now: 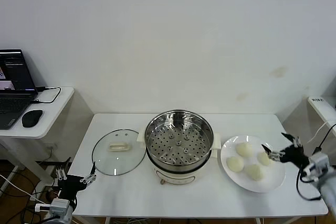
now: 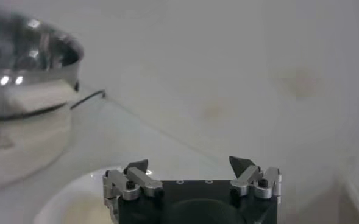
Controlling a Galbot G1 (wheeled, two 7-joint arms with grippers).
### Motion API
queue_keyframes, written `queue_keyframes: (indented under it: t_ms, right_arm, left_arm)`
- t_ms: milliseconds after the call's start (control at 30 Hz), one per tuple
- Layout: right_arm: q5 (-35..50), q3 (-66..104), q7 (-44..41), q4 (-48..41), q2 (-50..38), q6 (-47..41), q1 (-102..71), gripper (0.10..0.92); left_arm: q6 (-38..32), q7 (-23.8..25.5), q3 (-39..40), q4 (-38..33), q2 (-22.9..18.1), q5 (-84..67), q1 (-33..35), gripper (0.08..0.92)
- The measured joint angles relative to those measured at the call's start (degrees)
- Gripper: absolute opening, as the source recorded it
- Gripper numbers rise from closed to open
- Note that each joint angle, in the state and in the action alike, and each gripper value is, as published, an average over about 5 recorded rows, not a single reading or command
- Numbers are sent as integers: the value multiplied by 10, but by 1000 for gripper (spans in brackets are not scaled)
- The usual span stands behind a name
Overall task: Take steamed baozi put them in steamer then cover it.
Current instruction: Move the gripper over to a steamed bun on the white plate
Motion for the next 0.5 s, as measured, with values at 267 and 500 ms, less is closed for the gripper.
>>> queue_keyframes:
  t_ms: [267,500]
  right_arm:
    - [-129,-132,-193,-96,-71,37,194,823]
    - [-208,-318,-283,-185,-84,76,379,823]
  left_arm:
    - [-5,-3,-7,-29,-8,6,19,823]
    - [-6,-4,-5,-47,-12,19,36,823]
